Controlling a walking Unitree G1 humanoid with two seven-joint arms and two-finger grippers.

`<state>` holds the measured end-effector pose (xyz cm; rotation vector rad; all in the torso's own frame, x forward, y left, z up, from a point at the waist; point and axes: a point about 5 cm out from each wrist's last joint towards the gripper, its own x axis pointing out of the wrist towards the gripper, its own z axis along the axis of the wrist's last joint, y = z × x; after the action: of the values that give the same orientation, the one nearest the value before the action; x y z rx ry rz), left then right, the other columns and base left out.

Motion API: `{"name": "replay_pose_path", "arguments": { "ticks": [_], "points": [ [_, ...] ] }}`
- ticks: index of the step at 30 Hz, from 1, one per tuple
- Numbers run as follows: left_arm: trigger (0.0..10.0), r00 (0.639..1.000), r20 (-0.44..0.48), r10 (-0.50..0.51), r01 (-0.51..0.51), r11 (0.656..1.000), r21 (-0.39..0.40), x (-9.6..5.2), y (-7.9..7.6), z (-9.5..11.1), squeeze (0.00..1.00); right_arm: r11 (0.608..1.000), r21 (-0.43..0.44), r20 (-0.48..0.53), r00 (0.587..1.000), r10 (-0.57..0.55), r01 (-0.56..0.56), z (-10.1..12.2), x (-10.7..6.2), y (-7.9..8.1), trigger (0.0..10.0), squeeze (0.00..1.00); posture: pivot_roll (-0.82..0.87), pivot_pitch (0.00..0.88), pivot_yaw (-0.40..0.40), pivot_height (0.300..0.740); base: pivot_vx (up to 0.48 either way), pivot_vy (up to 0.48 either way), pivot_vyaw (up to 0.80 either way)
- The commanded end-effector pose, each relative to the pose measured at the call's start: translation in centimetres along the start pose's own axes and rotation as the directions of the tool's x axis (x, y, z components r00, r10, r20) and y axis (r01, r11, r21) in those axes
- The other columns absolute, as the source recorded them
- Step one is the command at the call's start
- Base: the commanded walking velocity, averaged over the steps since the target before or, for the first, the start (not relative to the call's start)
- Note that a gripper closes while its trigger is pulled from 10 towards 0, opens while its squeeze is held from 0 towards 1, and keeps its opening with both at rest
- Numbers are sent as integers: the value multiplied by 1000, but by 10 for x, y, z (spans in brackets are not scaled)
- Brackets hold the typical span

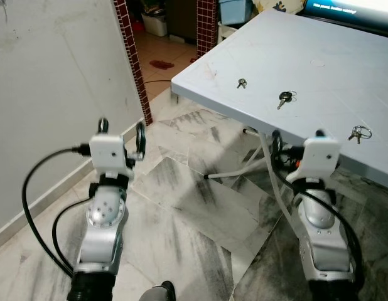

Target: Hang keys on a hook

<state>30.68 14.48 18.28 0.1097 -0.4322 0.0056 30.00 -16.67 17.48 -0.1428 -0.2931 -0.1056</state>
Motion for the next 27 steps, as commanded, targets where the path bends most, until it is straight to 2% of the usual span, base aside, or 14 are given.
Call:
{"name": "replay_pose_path", "arguments": {
  "ticks": [1, 5, 6, 7, 9, 10, 11, 12, 17, 20, 23, 25, 26, 27],
  "points": [
    [10000, 999, 37, -2, 1, 1000, 27, 4, 1, 6, 0, 999, -36, 31, 999, 10, -9, 6, 0, 3, 10000, 0, -28, 111, 38, 740, 0, 0, 0],
    [10000, 1000, 10, 5, -6, 999, 36, 2, 5, -2, 0, 998, -59, 25, 1000, 6, -4, 5, -1, 2, 10000, 0, -30, 109, 40, 740, 0, 0, 0],
    [10000, 1000, -9, 17, -16, 999, 39, 0, 8, -7, 35, 998, -59, 12, 1000, 10, -10, 2, -2, 1, 10000, 0, -31, 108, 41, 740, 0, 0, 0],
    [10000, 998, -54, 26, -24, 999, 34, -5, 12, -16, 153, 998, -55, -17, 1000, 8, -9, -3, -3, 0, 10000, 0, -31, 105, 39, 740, 0, 0, 0],
    [10000, 996, -84, 29, -27, 999, 25, -9, 15, -22, 157, 999, -38, -31, 999, 8, -9, -6, -3, -1, 10000, 0, -32, 105, 38, 740, 0, 0, 0],
    [10000, 995, -98, 19, -16, 999, 31, -11, 17, -26, 278, 999, -38, -38, 999, 12, -13, -7, -3, -1, 10000, 0, -31, 105, 36, 740, 0, 0, 0],
    [10000, 994, -106, 12, -8, 999, 36, -13, 18, -28, 278, 999, -40, -42, 999, 15, -17, -7, -3, -1, 10000, 0, -31, 105, 36, 740, 0, 0, 0],
    [10000, 991, -137, -13, 17, 999, 30, -17, 21, -33, 357, 999, -45, -45, 999, 24, -26, -8, -4, -1, 10000, 0, -28, 106, 34, 740, 0, 0, 0],
    [10000, 967, -227, -112, 124, 992, 37, -30, 33, -47, 306, 995, -56, -98, 992, 74, -79, -16, -8, 0, 10000, 0, -21, 115, 19, 740, 0, 0, 0],
    [10000, 947, -260, -191, 211, 976, 53, -41, 33, -50, 294, 993, -36, -114, 988, 105, -109, -18, -10, 0, 10000, 0, -20, 126, 15, 740, 0, 0, 0],
    [10000, 923, -293, -251, 272, 962, 33, -51, 29, -51, 267, 994, -34, -131, 986, 103, -108, -20, -11, -1, 10000, 0, -21, 132, 18, 740, 0, 0, 0],
    [10000, 921, -290, -259, 276, 961, 16, -52, 27, -50, 196, 994, -38, -133, 987, 93, -99, -20, -12, -2, 10000, 0, -23, 135, 21, 740, 0, 0, 0],
    [10000, 922, -288, -259, 272, 962, 5, -52, 25, -49, 118, 995, -49, -133, 988, 78, -85, -20, -12, -3, 10000, 0, -26, 138, 26, 740, 0, 0, 0],
    [10000, 927, -285, -243, 254, 967, 4, -52, 23, -48, 24, 997, -21, -129, 989, 71, -75, -19, -13, -3, 10000, 0, -27, 145, 32, 740, 0, 0, 0]
  ]
}}
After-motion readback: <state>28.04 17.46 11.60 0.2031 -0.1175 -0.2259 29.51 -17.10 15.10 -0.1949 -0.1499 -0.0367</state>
